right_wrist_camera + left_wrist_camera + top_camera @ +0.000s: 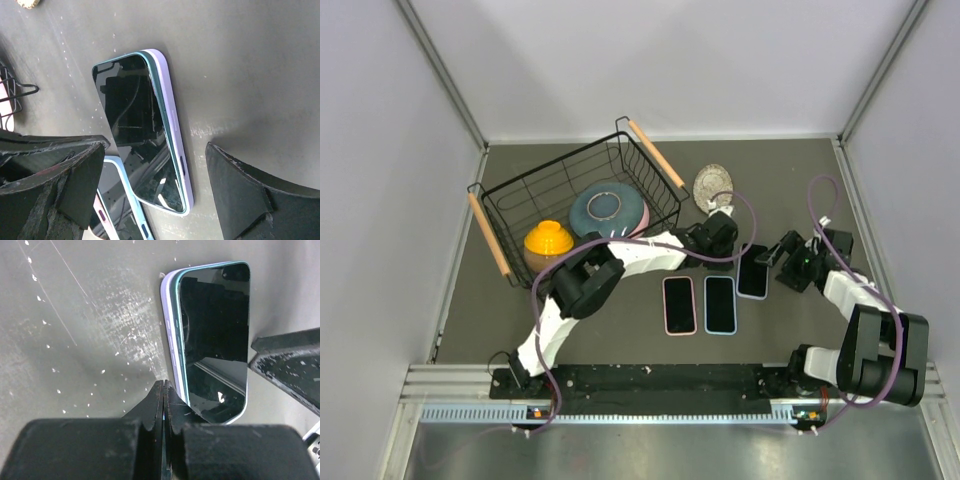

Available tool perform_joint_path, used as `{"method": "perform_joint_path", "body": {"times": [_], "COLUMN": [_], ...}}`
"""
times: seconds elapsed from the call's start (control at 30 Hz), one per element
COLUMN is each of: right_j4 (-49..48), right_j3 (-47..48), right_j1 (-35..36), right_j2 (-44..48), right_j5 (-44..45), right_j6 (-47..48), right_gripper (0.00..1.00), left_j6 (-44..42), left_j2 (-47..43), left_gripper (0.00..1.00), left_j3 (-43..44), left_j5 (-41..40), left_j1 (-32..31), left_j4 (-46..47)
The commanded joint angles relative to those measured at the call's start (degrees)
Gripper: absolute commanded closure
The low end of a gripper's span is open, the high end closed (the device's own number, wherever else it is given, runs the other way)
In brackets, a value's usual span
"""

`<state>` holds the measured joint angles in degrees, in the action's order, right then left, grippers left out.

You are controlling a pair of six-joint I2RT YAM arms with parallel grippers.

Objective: Put the phone into the phone case

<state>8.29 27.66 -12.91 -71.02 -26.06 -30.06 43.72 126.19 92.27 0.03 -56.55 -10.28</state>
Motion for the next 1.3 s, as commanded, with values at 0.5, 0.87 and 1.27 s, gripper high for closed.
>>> {"method": "perform_joint_path", "body": {"times": [0.5, 0.87, 1.27], "right_j4": [-14.07, -29.84, -24.67], "right_j3": [-0.77, -7.45, -6.83], "right_j1": [-0.28, -0.28, -0.28], "right_j2": [-5.62, -1.75, -3.86], "right_j5": [-15.48, -23.77, -23.77], "right_j6": [-4.11, -16.26, -11.88], "right_gripper": [0.18, 0.20, 0.25], "left_j6": [3.38, -0.48, -0.39], "left_j2": [6.70, 5.03, 5.47], "left_gripper": [1.00, 1.00, 1.00], "left_j3": [5.99, 5.47, 5.90], "left_j5": [9.02, 6.30, 6.56], "left_j1": [0.74, 0.48, 0.48], "left_j4": [1.76, 0.00, 0.09]}}
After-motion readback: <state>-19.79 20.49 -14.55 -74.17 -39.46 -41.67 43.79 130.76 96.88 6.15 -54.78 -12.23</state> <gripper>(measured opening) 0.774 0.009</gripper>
